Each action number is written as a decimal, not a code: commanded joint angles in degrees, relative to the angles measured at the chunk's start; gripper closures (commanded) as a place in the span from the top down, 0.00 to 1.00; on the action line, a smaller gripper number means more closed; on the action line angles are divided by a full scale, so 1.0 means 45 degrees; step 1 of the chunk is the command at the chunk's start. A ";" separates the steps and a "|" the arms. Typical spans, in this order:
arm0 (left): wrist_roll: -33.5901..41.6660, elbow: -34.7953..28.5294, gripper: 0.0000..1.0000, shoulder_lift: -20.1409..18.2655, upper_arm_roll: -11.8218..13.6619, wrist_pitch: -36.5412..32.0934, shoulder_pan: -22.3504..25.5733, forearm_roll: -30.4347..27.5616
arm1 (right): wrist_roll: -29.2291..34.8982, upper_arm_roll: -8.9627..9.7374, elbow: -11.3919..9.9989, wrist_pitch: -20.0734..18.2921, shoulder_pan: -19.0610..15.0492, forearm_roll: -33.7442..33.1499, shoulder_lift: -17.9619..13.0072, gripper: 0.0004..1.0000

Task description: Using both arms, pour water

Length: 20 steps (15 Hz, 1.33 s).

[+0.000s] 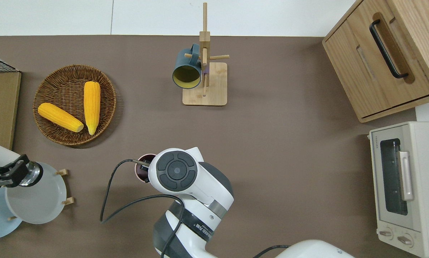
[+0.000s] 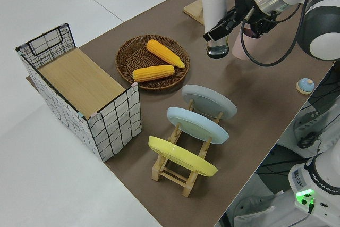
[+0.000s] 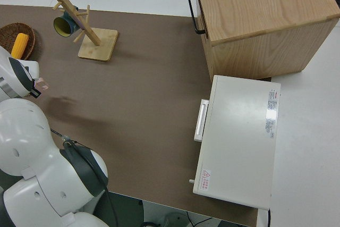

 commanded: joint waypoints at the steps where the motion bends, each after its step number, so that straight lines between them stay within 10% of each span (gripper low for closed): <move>1: -0.0342 -0.0326 0.00 -0.0589 -0.0015 0.0090 -0.0135 0.0291 | 0.0714 -0.0264 0.0996 0.0145 0.0613 -0.0545 0.0766 0.00; 20: -0.0342 -0.0678 0.00 -0.0805 -0.0152 -0.0008 -0.0135 0.0173 | 0.1164 -0.0695 0.1292 0.0711 0.1180 -0.1444 0.1705 0.12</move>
